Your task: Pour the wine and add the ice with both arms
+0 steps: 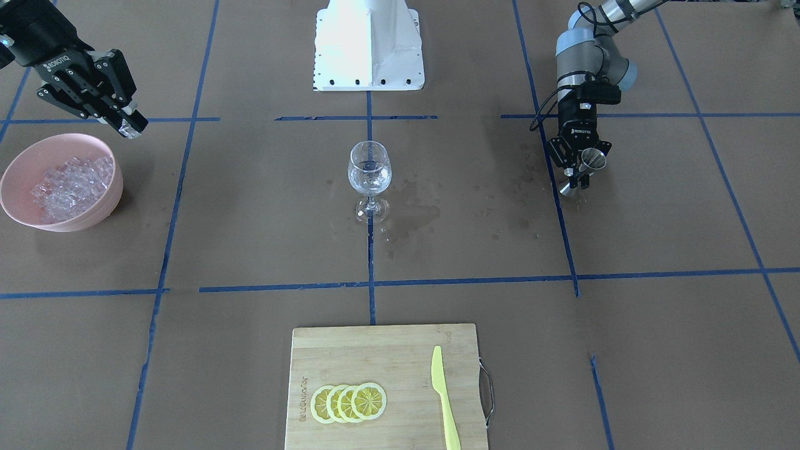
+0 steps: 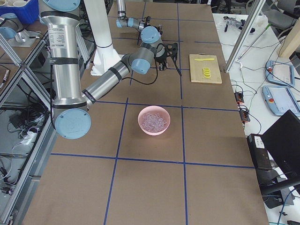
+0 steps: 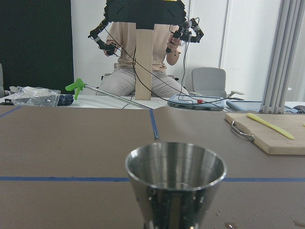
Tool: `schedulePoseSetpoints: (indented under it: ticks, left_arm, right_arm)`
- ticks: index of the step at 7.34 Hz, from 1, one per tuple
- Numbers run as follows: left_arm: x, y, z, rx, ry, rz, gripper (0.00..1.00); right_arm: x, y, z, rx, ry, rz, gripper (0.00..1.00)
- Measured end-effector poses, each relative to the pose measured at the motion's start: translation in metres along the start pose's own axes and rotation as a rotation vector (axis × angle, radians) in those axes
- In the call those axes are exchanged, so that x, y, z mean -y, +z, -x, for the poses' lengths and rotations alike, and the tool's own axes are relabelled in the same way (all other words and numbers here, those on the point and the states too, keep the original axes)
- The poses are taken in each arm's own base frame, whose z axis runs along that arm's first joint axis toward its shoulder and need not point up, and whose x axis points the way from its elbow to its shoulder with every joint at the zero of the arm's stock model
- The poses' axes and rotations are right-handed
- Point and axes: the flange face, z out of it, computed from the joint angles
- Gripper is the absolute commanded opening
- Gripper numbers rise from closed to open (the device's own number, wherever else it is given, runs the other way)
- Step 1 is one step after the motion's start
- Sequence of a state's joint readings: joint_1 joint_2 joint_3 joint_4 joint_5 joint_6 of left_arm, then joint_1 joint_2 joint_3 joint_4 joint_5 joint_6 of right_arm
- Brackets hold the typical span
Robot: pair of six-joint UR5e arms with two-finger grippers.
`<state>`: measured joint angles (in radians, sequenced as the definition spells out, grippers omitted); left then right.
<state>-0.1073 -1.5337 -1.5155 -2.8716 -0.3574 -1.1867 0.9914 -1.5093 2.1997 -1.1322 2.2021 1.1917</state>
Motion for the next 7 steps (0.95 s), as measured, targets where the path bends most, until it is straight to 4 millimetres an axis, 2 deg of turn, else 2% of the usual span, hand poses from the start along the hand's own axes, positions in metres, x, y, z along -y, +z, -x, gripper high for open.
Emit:
schedulePoseSetpoints:
  ticks: [2,4,5,6,7]
  left_arm:
    - [0.000,0.000,0.001,0.001,0.004,0.000,0.47]
    - [0.000,0.000,0.002,0.002,0.015,0.000,0.54]
    - [0.000,0.000,0.003,0.002,0.019,0.000,0.86]
    - [0.000,0.000,0.003,0.003,0.022,0.000,1.00]
    - [0.001,0.001,0.004,0.002,0.023,0.002,1.00]
  right_arm:
    - [-0.002,0.004,0.005,0.006,-0.008,0.007,0.00]
    - [-0.004,0.007,0.013,0.016,-0.018,0.013,0.00]
    - [-0.005,0.009,0.018,0.023,-0.021,0.017,0.00]
    - [-0.007,0.012,0.025,0.032,-0.021,0.022,0.00]
    - [-0.010,0.018,0.034,0.040,-0.019,0.023,0.00]
